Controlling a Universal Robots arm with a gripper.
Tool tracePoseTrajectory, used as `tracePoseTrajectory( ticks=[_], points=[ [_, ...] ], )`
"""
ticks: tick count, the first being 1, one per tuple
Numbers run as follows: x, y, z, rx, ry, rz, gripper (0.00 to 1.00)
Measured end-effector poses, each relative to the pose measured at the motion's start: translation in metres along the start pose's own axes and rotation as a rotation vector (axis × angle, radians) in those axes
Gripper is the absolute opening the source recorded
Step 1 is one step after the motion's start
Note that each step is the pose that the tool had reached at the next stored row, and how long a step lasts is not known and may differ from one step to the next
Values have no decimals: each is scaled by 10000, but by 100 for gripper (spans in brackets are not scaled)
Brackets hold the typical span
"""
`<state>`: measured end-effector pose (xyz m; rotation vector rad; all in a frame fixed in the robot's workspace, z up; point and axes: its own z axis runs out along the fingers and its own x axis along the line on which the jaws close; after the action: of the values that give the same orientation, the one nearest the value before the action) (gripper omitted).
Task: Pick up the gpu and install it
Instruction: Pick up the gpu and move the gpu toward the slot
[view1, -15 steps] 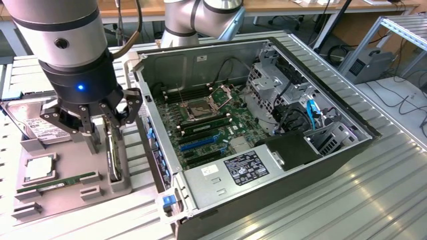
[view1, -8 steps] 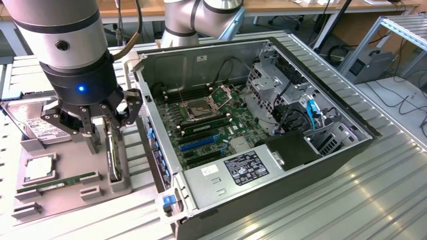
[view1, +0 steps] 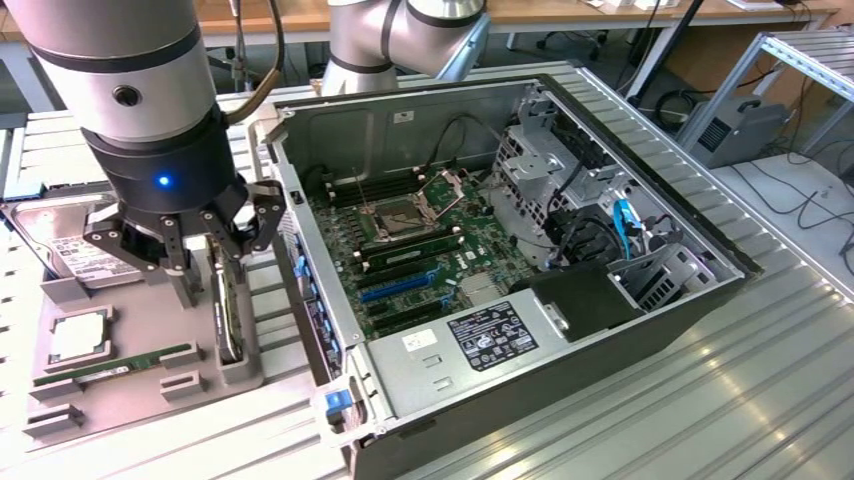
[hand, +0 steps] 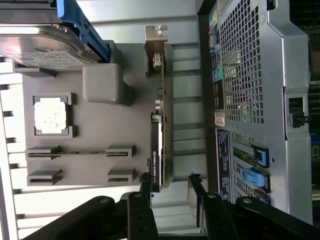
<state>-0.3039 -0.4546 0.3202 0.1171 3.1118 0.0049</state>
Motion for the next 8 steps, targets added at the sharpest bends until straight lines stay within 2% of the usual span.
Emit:
tracePoseTrajectory(
  ticks=[8],
  points=[
    [1, 0, 21, 0, 0, 0, 42]
  ],
)
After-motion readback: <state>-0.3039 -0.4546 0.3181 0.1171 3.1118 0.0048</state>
